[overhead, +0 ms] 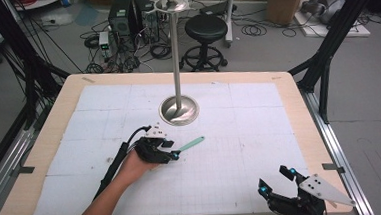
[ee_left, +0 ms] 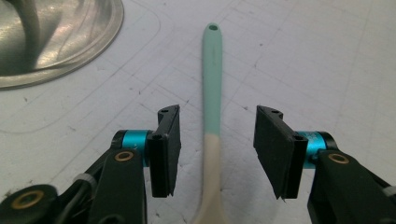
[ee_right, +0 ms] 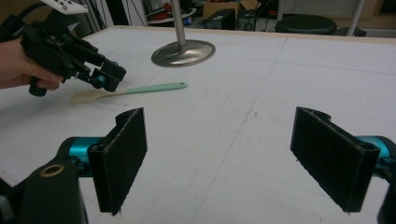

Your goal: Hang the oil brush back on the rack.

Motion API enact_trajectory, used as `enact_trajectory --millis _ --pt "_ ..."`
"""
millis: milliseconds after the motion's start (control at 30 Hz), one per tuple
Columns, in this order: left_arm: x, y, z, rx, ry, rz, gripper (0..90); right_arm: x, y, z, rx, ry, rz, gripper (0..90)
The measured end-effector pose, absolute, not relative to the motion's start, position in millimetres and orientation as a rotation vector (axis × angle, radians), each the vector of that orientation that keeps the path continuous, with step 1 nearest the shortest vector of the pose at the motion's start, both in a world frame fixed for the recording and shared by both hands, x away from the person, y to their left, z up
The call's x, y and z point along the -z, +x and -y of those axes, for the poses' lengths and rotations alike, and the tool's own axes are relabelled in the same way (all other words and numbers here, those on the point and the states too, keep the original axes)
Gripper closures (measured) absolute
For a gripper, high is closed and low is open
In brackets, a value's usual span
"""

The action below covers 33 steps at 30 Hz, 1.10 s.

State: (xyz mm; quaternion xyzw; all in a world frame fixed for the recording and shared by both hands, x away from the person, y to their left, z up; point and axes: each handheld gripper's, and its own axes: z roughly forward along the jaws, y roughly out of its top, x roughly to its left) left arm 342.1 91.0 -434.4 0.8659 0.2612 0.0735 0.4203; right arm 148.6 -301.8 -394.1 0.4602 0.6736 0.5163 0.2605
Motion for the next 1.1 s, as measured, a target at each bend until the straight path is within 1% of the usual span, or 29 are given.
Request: enact_trajectory --millis 33,67,167,267,400,467,567,600,633,1100 --pt "435.9 342.8 -89.9 -0.191 2.184 -0.654 53.7 394.1 148.3 302.4 -1.4 1.247 -1.822 17.5" --pt "437.9 343.3 -88.3 -0.196 2.201 -0.65 56.2 393.9 147.5 303.4 -1.4 1.246 -1.821 17.5" --pt "439.9 343.0 -86.1 -0.207 2.213 -0.645 59.3 393.6 146.9 303.9 -1.404 1.25 -1.815 17.5" --pt "441.4 342.5 -84.2 -0.23 2.231 -0.631 60.9 393.6 147.0 304.4 -1.402 1.247 -1.817 17.6" --pt "441.6 343.5 -85.3 -0.248 2.238 -0.618 68.4 393.4 146.8 304.5 -1.4 1.248 -1.815 17.6" --pt "441.4 343.5 -85.5 -0.251 2.246 -0.607 68.9 393.2 146.8 304.6 -1.4 1.248 -1.814 17.5" --pt "441.7 343.5 -85.2 -0.23 2.247 -0.585 75.2 393.2 146.5 304.9 -1.404 1.257 -1.812 17.6" --pt "442.0 342.8 -84.6 -0.231 2.244 -0.585 79.2 393.3 146.6 304.9 -1.402 1.258 -1.814 17.6" --pt "441.9 342.5 -84.5 -0.228 2.245 -0.587 80.3 393.5 146.9 304.9 -1.398 1.255 -1.816 17.6" --pt "440.1 340.6 -86.8 -0.218 2.23 -0.604 81.8 393.1 146.0 304.1 -1.404 1.252 -1.816 17.6"
